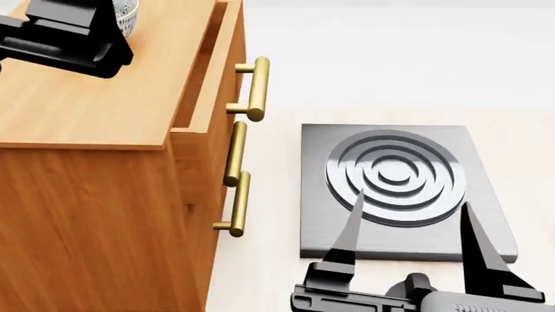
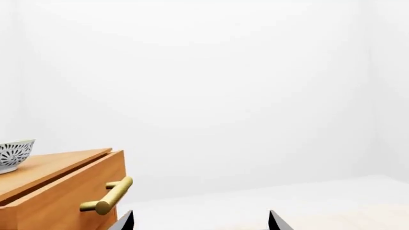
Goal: Pick the akita bowl on the wooden cabinet and place it on the plate.
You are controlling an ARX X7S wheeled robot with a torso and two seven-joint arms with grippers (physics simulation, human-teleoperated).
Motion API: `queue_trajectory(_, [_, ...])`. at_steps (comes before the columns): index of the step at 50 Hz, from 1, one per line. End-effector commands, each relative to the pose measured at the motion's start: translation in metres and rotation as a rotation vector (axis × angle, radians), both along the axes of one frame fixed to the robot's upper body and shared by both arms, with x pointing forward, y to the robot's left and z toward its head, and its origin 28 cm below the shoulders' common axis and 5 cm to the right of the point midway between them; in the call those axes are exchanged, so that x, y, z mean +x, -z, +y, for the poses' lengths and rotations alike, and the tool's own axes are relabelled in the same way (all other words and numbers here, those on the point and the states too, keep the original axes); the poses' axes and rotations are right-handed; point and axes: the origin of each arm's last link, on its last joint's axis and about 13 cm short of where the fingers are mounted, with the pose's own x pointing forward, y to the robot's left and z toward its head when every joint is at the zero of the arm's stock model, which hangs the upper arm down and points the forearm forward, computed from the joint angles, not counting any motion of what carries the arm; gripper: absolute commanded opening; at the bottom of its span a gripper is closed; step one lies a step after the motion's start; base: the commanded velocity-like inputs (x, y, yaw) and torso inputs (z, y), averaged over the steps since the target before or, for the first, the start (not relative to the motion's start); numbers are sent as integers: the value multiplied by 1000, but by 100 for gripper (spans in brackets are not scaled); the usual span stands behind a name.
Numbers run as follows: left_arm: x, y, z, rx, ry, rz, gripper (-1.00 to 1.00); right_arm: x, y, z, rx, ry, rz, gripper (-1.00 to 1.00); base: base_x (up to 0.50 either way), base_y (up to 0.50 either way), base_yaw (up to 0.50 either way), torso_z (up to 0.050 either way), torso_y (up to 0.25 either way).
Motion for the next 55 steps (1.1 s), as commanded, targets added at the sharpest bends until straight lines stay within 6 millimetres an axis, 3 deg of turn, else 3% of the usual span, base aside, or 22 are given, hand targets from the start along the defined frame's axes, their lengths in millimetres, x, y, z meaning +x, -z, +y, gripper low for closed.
queue_trajectory(1, [-2, 0, 1, 0, 2, -4, 100, 0, 1, 1, -4, 0, -2, 100, 0, 0, 0, 0, 0])
queue_trajectory(34, [1, 2, 0, -3, 1, 10, 100, -2, 1, 1, -4, -7, -15, 100, 38, 0, 0, 0, 0])
queue_trajectory(45, [14, -16, 0, -34, -94, 127, 100, -1, 1, 1, -5, -8, -12, 100, 0, 0, 0, 0, 0])
queue_trajectory(55, [21, -41, -6, -28, -79, 113, 100, -2, 1, 1, -7, -8, -14, 100, 0, 0, 0, 0, 0])
